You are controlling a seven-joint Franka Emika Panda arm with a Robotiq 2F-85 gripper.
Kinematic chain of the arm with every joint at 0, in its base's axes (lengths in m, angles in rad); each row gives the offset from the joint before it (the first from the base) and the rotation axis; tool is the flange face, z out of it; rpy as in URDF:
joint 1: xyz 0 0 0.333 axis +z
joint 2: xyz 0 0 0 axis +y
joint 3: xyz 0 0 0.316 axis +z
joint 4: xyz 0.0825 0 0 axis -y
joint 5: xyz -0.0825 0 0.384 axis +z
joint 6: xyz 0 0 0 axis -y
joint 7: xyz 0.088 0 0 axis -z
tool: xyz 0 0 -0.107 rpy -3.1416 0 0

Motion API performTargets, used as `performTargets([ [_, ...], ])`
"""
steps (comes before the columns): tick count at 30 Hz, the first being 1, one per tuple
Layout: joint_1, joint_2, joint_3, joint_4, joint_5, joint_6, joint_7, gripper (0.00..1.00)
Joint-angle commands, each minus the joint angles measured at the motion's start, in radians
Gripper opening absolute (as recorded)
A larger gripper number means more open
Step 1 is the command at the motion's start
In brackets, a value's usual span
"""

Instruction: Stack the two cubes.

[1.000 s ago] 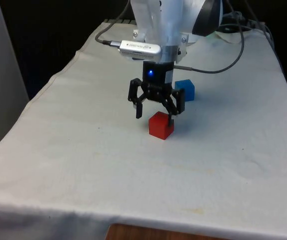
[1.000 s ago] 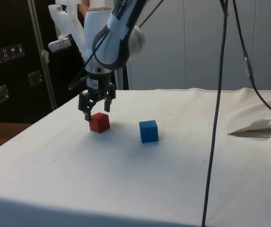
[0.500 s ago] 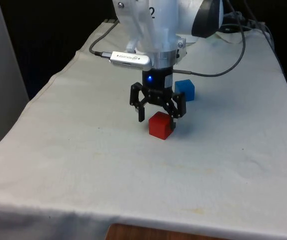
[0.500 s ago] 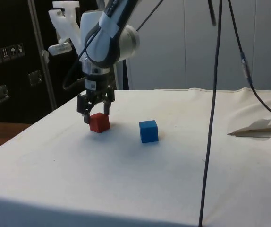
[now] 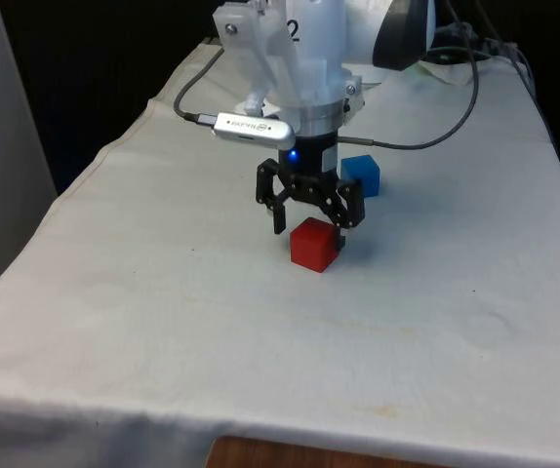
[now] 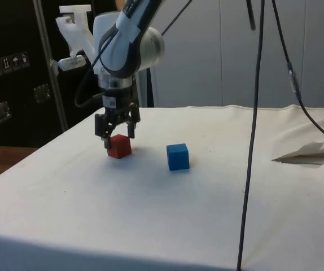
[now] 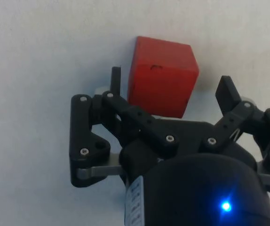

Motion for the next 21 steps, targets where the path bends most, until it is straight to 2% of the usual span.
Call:
performTargets([
  [1,-0.009,0.006,0.01,0.01,0.01,-0.008,-0.008,1.0],
  [3,-0.007,0.007,0.008,0.012,0.007,-0.008,-0.005,1.0],
  [4,-0.006,0.007,0.007,0.012,0.007,-0.008,-0.005,0.96],
  [5,-0.006,0.008,0.007,0.013,0.006,-0.007,-0.004,0.88],
  [6,0.0,0.002,0.0,0.005,0.0,0.0,0.0,0.73],
  [7,-0.005,0.008,0.007,0.014,0.006,-0.007,-0.004,0.73],
  [9,-0.005,0.008,0.006,0.014,0.005,-0.007,-0.004,0.5],
  [10,-0.004,0.009,0.006,0.016,0.005,-0.007,-0.003,0.27],
  [12,-0.004,0.01,0.005,0.017,0.004,-0.007,-0.003,0.07],
  [13,-0.004,0.01,0.005,0.017,0.004,-0.007,-0.003,0.0],
  [17,0.0,0.007,0.0,0.012,0.0,-0.001,0.0,0.01],
  [21,-0.003,0.011,0.005,0.018,0.004,-0.007,-0.002,0.01],
])
